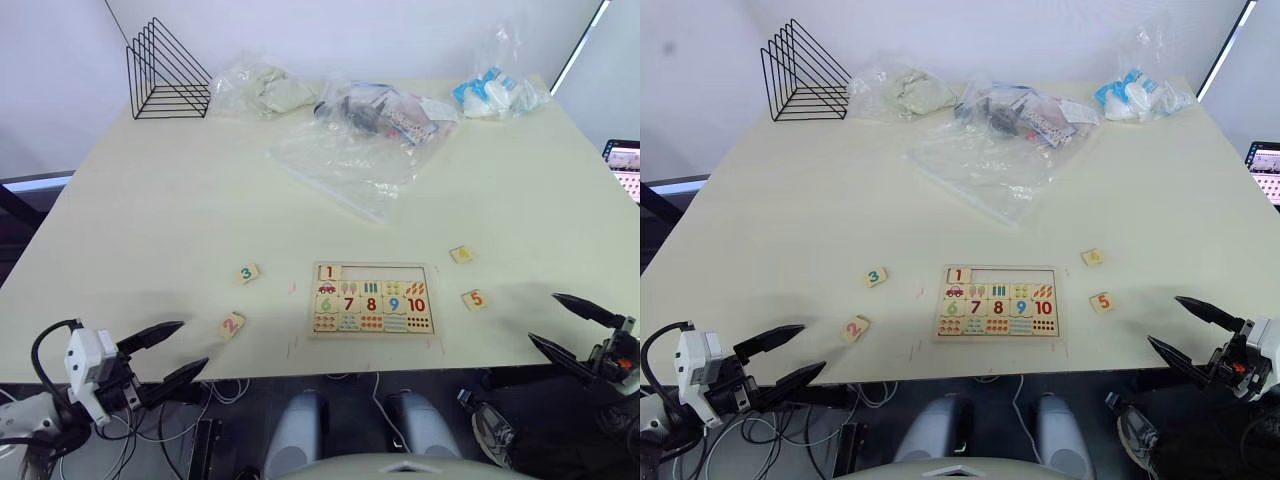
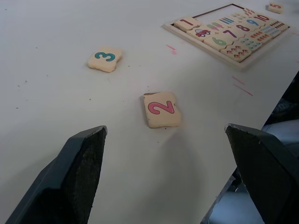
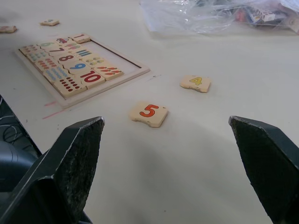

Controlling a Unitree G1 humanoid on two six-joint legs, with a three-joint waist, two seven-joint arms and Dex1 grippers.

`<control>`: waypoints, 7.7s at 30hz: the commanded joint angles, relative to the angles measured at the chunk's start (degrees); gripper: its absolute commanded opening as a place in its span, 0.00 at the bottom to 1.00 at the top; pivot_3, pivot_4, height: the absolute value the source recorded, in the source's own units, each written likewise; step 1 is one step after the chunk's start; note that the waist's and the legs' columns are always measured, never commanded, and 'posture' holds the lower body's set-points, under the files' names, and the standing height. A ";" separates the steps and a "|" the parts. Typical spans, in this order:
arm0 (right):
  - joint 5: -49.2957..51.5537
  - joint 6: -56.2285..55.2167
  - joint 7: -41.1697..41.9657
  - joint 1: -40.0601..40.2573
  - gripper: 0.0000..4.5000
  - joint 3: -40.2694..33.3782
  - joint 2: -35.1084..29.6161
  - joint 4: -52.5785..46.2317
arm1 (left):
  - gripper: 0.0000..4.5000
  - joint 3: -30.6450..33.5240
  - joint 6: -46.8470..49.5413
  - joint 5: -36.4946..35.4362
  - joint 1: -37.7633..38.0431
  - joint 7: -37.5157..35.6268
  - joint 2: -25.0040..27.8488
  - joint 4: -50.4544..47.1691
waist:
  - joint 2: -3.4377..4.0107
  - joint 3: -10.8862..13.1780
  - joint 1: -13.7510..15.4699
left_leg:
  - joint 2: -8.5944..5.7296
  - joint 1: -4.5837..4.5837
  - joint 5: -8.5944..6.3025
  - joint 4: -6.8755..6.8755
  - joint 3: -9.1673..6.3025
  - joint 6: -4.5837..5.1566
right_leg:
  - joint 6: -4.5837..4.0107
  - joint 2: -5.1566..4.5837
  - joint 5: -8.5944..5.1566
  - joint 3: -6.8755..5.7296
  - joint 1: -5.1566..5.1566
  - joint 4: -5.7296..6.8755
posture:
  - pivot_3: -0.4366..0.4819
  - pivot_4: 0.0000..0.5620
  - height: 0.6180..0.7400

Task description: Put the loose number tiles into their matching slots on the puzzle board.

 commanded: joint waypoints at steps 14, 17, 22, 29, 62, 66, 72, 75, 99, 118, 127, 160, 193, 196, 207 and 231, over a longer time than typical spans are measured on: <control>0.84 0.13 1.21 -0.81 1.00 -1.21 -0.39 -0.57 | 0.96 1.02 -1.97 -0.74 0.26 0.47 -0.65 -0.34 | 0.00 0.00 -0.02 | 0.00 0.00 0.00 0.00 0.05 0.00 | 0.00 0.01 0.00 0.00 0.00 -0.01 | 0.48 0.27 1.00; 0.87 0.10 1.33 -0.67 1.00 -1.00 -0.23 -0.78 | 0.96 0.97 -2.02 -0.96 0.01 0.40 -0.69 0.03 | 0.00 0.00 -0.03 | 0.00 0.00 0.00 0.00 0.05 0.00 | 0.00 0.00 -0.01 0.00 0.00 -0.01 | 0.48 0.27 1.00; 0.92 0.09 1.39 -0.45 1.00 -0.87 -0.05 -1.03 | 0.96 0.92 -2.45 -0.82 -0.34 0.18 -0.55 0.60 | 0.00 0.00 -0.02 | 0.00 -0.01 0.00 0.00 0.04 0.00 | 0.00 0.01 -0.01 0.00 0.00 -0.01 | 0.48 0.27 1.00; 0.90 0.13 1.25 -0.52 1.00 -0.68 0.18 -1.14 | 0.96 0.83 -2.87 -0.72 -0.73 -0.17 -0.41 1.40 | 0.00 0.00 -0.03 | 0.00 -0.01 -0.01 -0.01 0.03 0.01 | 0.01 0.01 -0.02 0.00 -0.01 -0.01 | 0.48 0.27 1.00; 4.01 5.91 11.39 -0.17 1.00 1.39 -2.67 -8.69 | 0.96 -7.33 9.29 5.89 7.24 24.88 -8.73 -22.12 | -0.03 0.03 0.00 | 0.01 -0.01 -0.01 -0.01 -0.14 0.01 | 0.05 -0.04 -0.06 0.04 -0.01 -0.03 | 0.48 0.27 1.00; 4.41 6.28 11.45 1.00 1.00 0.49 -2.74 -9.82 | 0.96 -9.53 15.14 9.03 7.45 31.61 -9.06 -26.24 | -0.03 0.03 0.01 | 0.00 -0.02 -0.02 -0.01 -0.14 0.02 | 0.07 -0.03 -0.07 0.04 -0.01 -0.04 | 0.48 0.27 1.00; 4.74 6.81 11.10 1.24 1.00 0.06 -2.84 -10.76 | 0.96 -10.69 18.31 12.20 6.57 34.69 -7.50 -27.29 | -0.02 0.03 0.00 | 0.01 -0.01 -0.02 -0.01 -0.13 0.01 | 0.08 0.02 -0.08 0.04 -0.01 -0.05 | 0.48 0.27 1.00; 4.81 7.04 10.79 1.27 1.00 0.00 -2.87 -11.20 | 0.96 -11.11 20.76 12.58 5.68 35.56 -6.64 -28.15 | -0.02 0.02 0.03 | 0.00 -0.01 -0.02 -0.01 -0.15 0.01 | 0.08 0.02 -0.08 0.03 -0.01 -0.04 | 0.48 0.27 1.00; 4.83 10.33 7.61 0.44 1.00 0.74 -2.99 -15.88 | 0.37 -13.23 28.24 13.10 2.95 35.74 -3.25 -29.22 | 0.07 -0.02 0.07 | 0.00 0.00 -0.02 -0.01 -0.14 0.01 | 0.08 -0.02 -0.08 0.05 -0.01 -0.05 | 0.48 0.27 1.00; 5.72 10.19 9.67 1.64 1.00 1.30 -2.01 -18.54 | 0.22 -10.43 23.08 11.02 -2.30 25.47 5.90 -24.88 | 0.08 0.02 0.10 | 0.01 -0.02 -0.02 -0.03 -0.15 0.02 | 0.07 -0.03 -0.08 0.02 -0.02 -0.07 | 0.48 0.27 1.00; 4.48 9.27 4.29 3.72 1.00 1.95 1.63 -22.68 | 0.22 -14.33 21.16 6.99 -20.15 8.96 18.47 -17.84 | 0.10 0.13 0.49 | 0.00 -0.07 -0.02 -0.04 -0.14 0.02 | 0.05 -0.06 -0.07 -0.02 -0.03 -0.12 | 0.48 0.27 1.00; 2.45 5.94 -3.74 5.53 1.00 3.83 4.76 -26.70 | 0.22 -54.20 24.46 25.04 -69.89 2.06 -1.96 3.72 | 0.00 0.29 0.07 | -0.21 -0.17 -0.01 0.05 -0.11 0.02 | 0.20 0.22 0.13 -0.12 0.00 0.00 | 0.48 0.27 1.00; 1.87 5.94 -5.48 5.52 1.00 4.47 4.50 -27.38 | 0.22 -56.11 20.58 32.12 -68.37 0.60 -6.43 9.69 | 0.00 0.29 -0.02 | -0.21 -0.18 -0.01 0.05 -0.11 0.02 | 0.11 0.21 0.18 -0.11 -0.01 0.01 | 0.48 0.27 1.00; 1.82 6.04 -5.81 5.49 1.00 4.57 4.37 -27.54 | 0.22 -56.15 20.41 32.48 -68.24 0.41 -6.45 9.88 | 0.00 0.29 -0.02 | -0.21 -0.18 -0.01 0.05 -0.11 0.02 | 0.11 0.21 0.18 -0.11 -0.01 0.01 | 0.48 0.27 1.00; 2.23 6.60 -6.07 5.30 1.00 4.24 3.77 -27.71 | 0.22 -55.97 20.36 33.19 -67.90 -0.12 -6.14 9.76 | 0.01 0.29 -0.02 | -0.21 -0.18 -0.01 0.05 -0.12 0.02 | 0.11 0.21 0.19 -0.11 -0.01 0.02 | 0.48 0.27 1.00; 2.00 7.36 -7.11 4.13 1.00 4.80 3.16 -27.90 | 0.22 -55.47 21.65 32.52 -67.68 -1.31 -4.95 8.78 | 0.01 0.28 -0.01 | -0.21 -0.17 -0.01 0.06 -0.12 0.02 | 0.10 0.21 0.19 -0.11 0.00 0.03 | 0.48 0.27 1.00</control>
